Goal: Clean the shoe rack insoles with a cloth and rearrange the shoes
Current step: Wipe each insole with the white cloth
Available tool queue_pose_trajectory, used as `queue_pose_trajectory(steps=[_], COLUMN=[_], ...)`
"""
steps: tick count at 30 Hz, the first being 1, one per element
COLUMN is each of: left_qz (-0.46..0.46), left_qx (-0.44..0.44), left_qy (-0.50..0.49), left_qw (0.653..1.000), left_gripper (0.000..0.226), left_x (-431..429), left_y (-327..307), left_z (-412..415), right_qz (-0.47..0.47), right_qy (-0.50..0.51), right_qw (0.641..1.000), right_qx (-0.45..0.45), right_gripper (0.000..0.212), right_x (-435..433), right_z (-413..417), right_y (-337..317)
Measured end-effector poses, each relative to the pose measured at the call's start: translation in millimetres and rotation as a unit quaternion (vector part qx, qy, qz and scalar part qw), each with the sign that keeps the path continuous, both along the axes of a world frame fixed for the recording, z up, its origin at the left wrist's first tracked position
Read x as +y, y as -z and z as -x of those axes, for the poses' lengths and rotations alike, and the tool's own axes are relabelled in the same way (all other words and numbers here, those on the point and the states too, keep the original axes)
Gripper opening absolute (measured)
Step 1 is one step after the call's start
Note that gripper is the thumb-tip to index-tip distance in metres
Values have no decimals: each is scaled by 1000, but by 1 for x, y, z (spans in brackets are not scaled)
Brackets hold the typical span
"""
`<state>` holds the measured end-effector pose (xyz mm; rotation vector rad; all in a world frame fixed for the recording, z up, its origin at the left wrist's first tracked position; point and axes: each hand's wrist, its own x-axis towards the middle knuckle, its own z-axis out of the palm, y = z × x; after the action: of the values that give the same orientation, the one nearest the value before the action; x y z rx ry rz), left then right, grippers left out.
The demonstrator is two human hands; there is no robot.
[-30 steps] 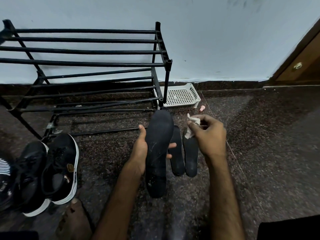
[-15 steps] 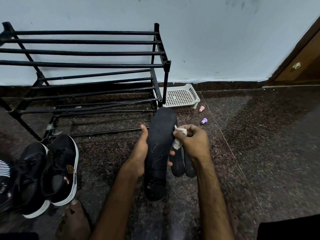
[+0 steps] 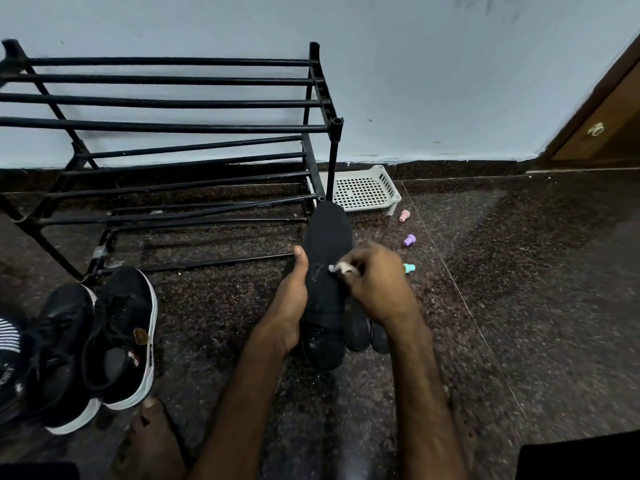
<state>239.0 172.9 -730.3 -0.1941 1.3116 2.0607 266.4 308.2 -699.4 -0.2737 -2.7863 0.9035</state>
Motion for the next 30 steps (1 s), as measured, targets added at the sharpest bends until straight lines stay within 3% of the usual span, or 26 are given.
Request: queue_pose_trajectory(steps=[2, 6, 11, 18, 21, 24, 30], left_qz=[35, 14, -42, -43, -59, -74, -73], left_qx=[21, 9, -28, -38, -35, -39, -37], left_qy=[-27, -72, -77, -102, -109, -108, -100], left_qw=[999, 997, 996, 993, 992, 991, 992], left_gripper=[70, 72, 71, 75, 73, 83, 71], left_x=[1, 1, 3, 1, 0, -3, 1], left_y=[0, 0, -6, -11, -10, -9, -15], left_z=[1, 4, 3, 4, 5, 6, 0], right_qz=[1, 46, 2, -7, 1, 48, 4], right_qy=[-34, -93, 31, 112, 3, -87, 50], right_qw=[998, 987, 999, 983, 999, 993, 997], right_qx=[-52, -123, 42, 147, 37, -60, 61], right_gripper=[8, 5, 5, 6, 7, 5, 7], right_x=[-3, -6, -11, -24, -24, -24, -31], right_z=[-2, -9, -1, -5, -1, -5, 3], right_y=[-4, -9, 1, -2, -5, -9, -6])
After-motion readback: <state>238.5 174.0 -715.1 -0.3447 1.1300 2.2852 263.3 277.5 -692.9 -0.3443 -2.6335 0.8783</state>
